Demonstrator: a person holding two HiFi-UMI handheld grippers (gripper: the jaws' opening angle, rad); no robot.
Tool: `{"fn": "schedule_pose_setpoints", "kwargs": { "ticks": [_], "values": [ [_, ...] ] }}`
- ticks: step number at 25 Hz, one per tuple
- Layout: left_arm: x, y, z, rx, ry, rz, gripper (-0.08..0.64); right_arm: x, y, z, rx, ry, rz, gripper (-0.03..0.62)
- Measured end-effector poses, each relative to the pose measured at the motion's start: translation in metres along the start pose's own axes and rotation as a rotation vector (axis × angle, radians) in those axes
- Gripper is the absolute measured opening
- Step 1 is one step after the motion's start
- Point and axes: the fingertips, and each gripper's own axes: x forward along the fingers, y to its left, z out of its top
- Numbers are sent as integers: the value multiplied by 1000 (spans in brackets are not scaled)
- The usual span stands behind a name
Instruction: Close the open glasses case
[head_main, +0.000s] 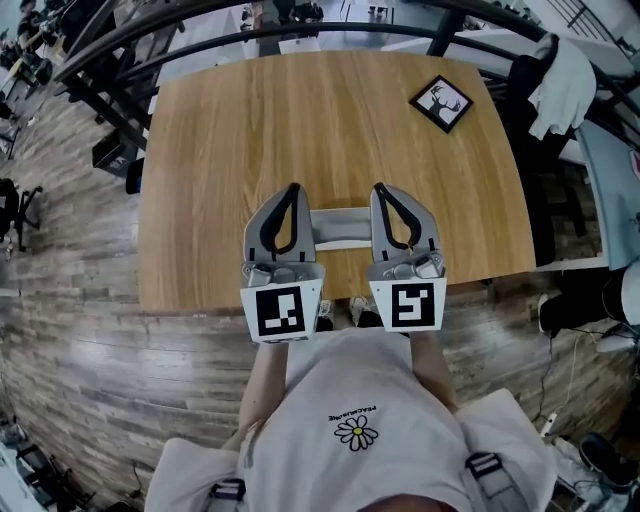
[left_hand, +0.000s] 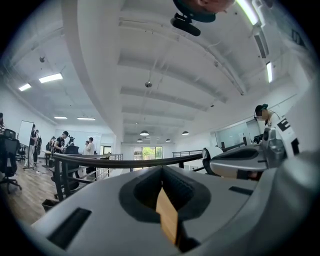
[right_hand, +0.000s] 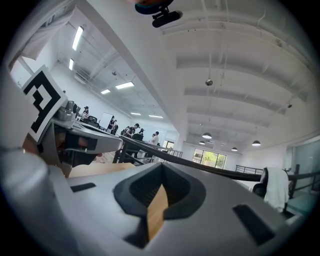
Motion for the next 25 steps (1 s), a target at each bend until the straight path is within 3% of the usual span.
{"fn": "schedule_pose_setpoints", "kwargs": {
  "ticks": [16, 21, 25],
  "values": [
    [24, -19, -6, 16, 32, 15, 21, 1, -26, -4, 27, -14, 40, 8],
    [36, -31, -19, -29, 65, -36, 87, 1, -35, -8, 39, -12, 35, 8],
    [44, -39, -26, -122, 63, -86, 148, -2, -38, -12, 47, 2, 30, 8]
  ]
}}
